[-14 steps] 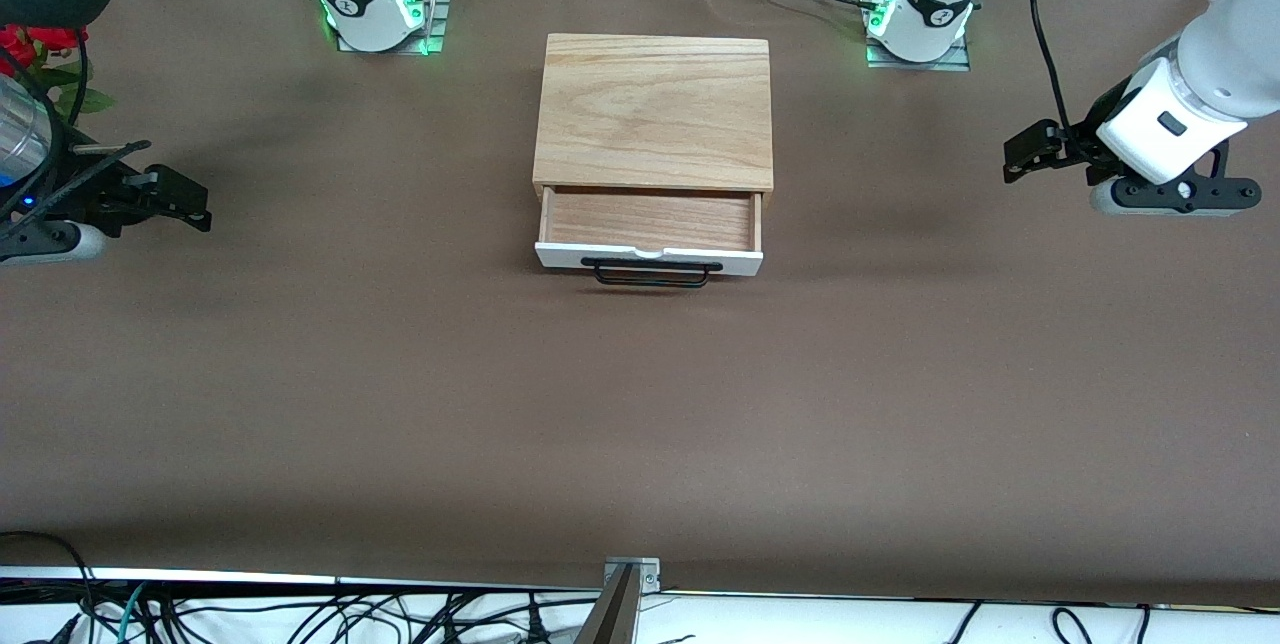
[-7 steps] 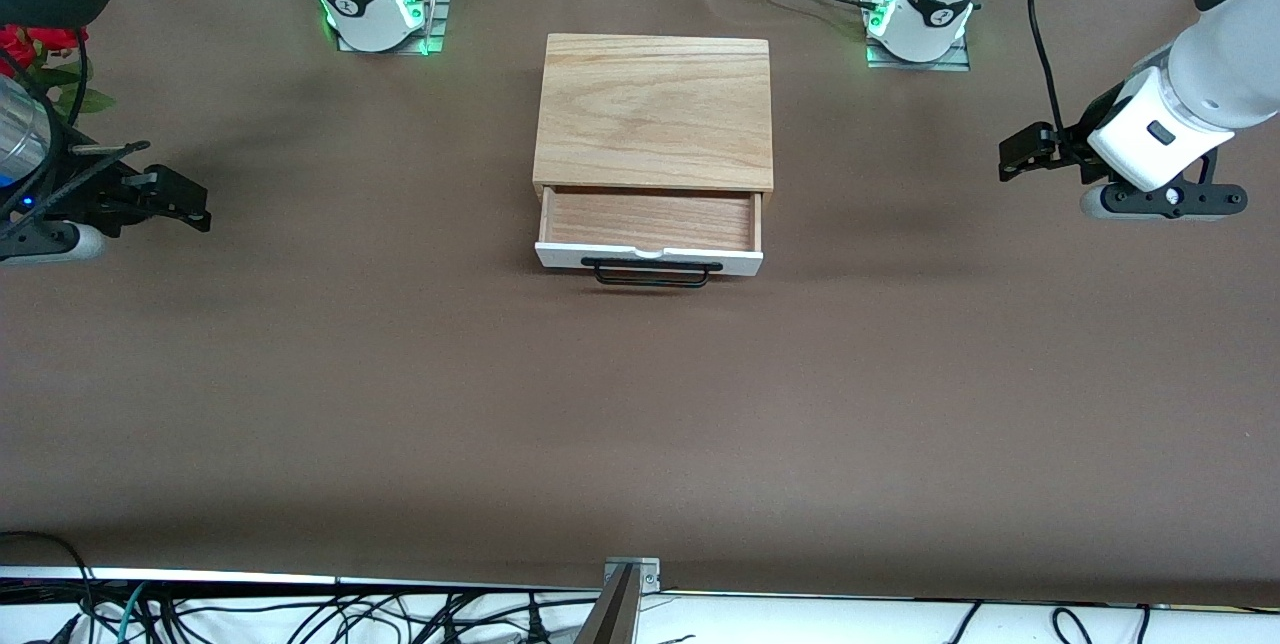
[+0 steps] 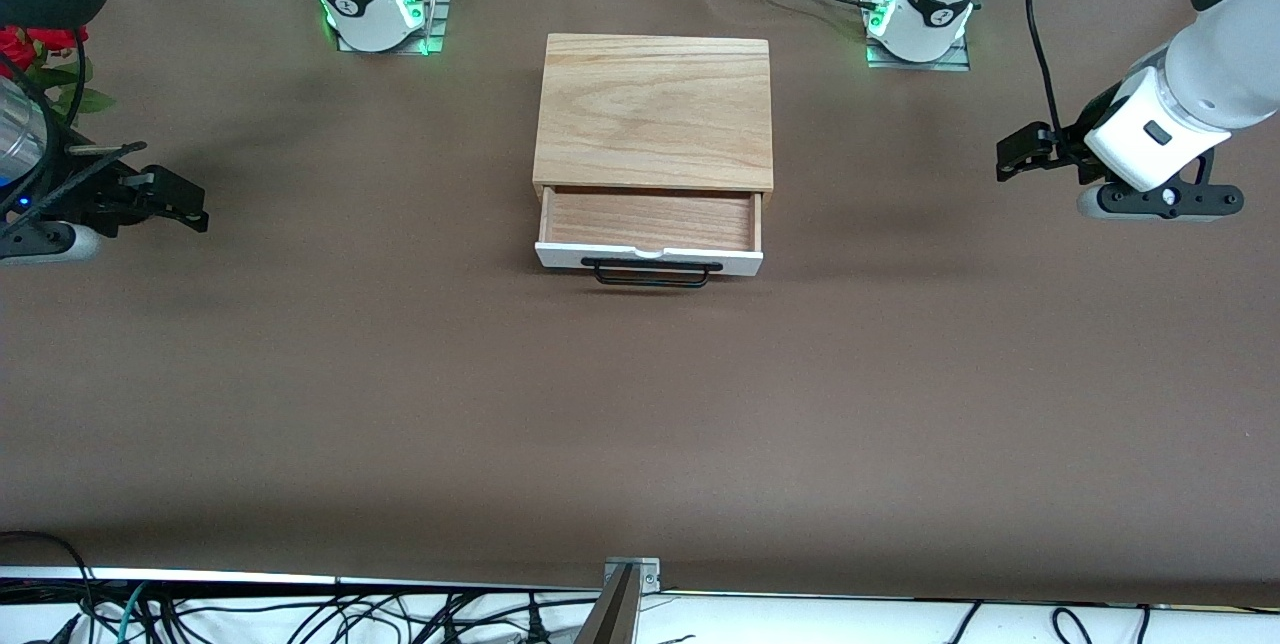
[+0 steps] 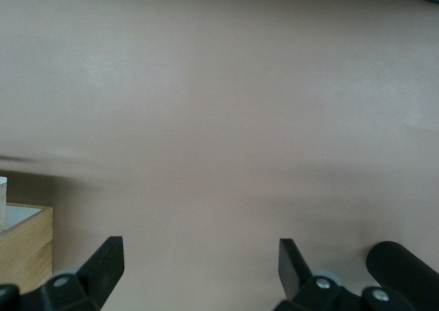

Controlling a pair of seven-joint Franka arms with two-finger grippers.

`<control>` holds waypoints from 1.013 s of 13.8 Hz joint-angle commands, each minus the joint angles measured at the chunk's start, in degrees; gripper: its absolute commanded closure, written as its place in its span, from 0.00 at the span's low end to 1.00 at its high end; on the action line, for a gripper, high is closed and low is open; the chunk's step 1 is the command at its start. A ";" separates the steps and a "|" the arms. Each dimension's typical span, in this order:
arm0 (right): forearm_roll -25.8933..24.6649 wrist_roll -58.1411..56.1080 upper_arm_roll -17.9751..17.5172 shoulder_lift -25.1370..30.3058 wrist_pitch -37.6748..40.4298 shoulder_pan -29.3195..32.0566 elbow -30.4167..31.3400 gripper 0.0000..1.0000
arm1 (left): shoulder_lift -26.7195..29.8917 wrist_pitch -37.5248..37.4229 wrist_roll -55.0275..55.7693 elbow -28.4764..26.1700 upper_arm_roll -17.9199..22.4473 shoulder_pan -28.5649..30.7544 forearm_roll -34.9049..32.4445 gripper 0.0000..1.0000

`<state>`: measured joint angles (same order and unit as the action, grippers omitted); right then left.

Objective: Close drawer with both arms simultaneously
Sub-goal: 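Move both grippers toward the white drawer front on either side of the handle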

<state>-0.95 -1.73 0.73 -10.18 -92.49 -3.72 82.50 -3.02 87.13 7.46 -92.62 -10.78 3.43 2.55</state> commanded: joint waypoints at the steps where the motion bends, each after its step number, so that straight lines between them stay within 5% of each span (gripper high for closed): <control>1: -0.11 0.93 -0.64 0.60 -0.41 0.73 0.82 0.00 | -2.51 -1.17 -0.96 4.11 -0.20 -0.53 1.14 0.00; 6: 0.51 0.32 -0.73 -0.36 -0.76 0.73 0.64 0.00 | -4.00 -1.00 -0.87 5.69 -0.20 -0.79 1.40 0.00; 11: 2.88 0.76 -1.26 -5.44 -6.56 -2.60 0.64 0.00 | -10.50 -0.73 -0.87 10.26 -0.46 -2.36 11.67 0.00; 14: 11.12 1.11 -1.26 -9.57 -9.89 -5.07 0.55 0.00 | -15.94 4.69 -0.87 11.94 -0.55 -7.28 12.04 0.00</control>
<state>6.38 -1.53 -0.56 -17.78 -100.10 -7.69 83.03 -14.28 89.85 7.38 -84.58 -11.50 -0.47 13.72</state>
